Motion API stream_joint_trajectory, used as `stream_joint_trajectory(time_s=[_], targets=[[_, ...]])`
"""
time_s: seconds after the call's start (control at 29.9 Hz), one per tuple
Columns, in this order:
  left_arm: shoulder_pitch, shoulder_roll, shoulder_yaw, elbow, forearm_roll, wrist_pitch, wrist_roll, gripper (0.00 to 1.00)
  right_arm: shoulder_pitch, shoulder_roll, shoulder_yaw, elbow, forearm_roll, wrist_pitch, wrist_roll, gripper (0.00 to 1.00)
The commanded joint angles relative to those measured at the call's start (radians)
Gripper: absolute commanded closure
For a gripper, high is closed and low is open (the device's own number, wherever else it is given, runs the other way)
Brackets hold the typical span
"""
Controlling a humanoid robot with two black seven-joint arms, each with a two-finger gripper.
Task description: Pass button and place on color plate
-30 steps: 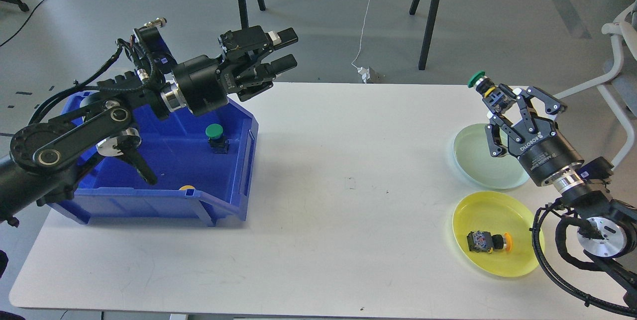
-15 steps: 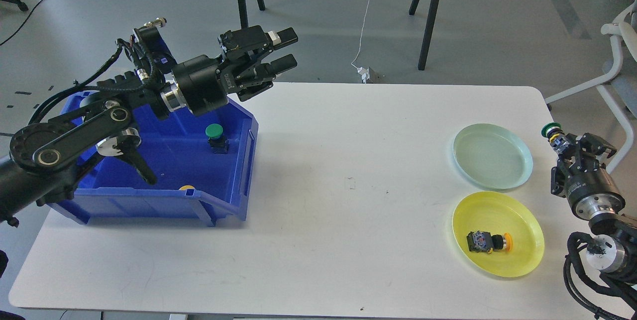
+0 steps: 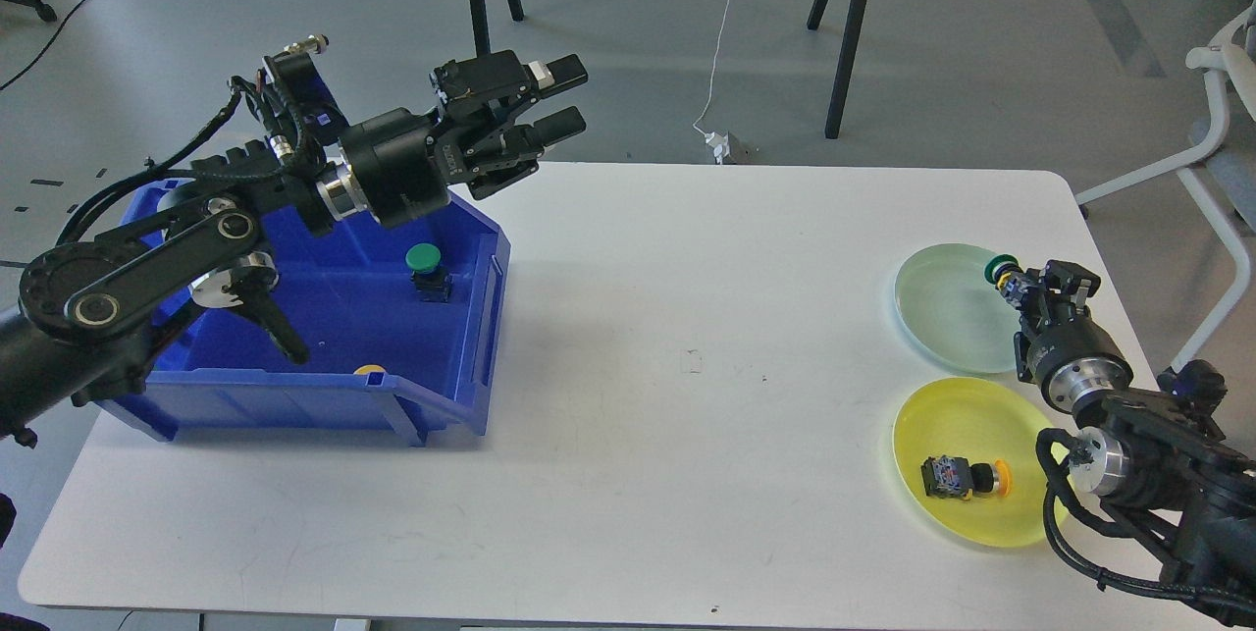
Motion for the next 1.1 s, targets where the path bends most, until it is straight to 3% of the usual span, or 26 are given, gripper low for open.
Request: stream_joint_trajectory(time_s=[0.0, 0.1, 0.2, 0.23, 0.3, 0.5, 0.7, 0.9, 1.07], targets=[[0.003, -0.002, -0.001, 0.000, -0.004, 0.000, 0.000, 0.33, -0.011, 0.004, 0.007, -0.009, 0.006, -0.004, 0.000, 0.54], [0.008, -0.002, -0.001, 0.000, -0.024, 0.000, 0.000, 0.31, -0.023, 0.004, 0.009, -0.017, 0.008, -0.002, 0.001, 0.47], [0.017, 0.000, -0.003, 0.005, -0.046, 0.000, 0.000, 0.27, -0.028, 0.004, 0.020, -0.006, 0.009, -0.002, 0.007, 0.33], [0.021, 0.003, -0.006, 0.011, -0.061, 0.000, 0.000, 0.26, -0.028, 0.004, 0.030, -0.003, 0.009, -0.002, 0.010, 0.26], [0.027, 0.011, -0.027, 0.026, -0.109, 0.000, 0.000, 0.25, -0.029, 0.002, 0.066, 0.000, 0.011, 0.001, 0.012, 0.02], [0.083, 0.104, -0.126, 0.037, -0.326, 0.000, 0.000, 0.22, -0.037, -0.076, 0.227, 0.216, 0.011, 0.062, 0.012, 0.01], [0.135, 0.178, -0.164, 0.113, -0.448, 0.000, 0.000, 0.19, -0.045, -0.205, 0.438, 0.575, 0.011, 0.255, 0.012, 0.01], [0.196, 0.169, -0.169, 0.158, -0.488, 0.000, 0.000, 0.19, -0.035, -0.219, 0.448, 0.603, 0.009, 0.525, 0.013, 0.01], [0.205, 0.160, -0.170, 0.154, -0.489, 0.000, 0.000, 0.19, -0.046, -0.209, 0.463, 0.603, 0.011, 0.553, 0.015, 0.01]])
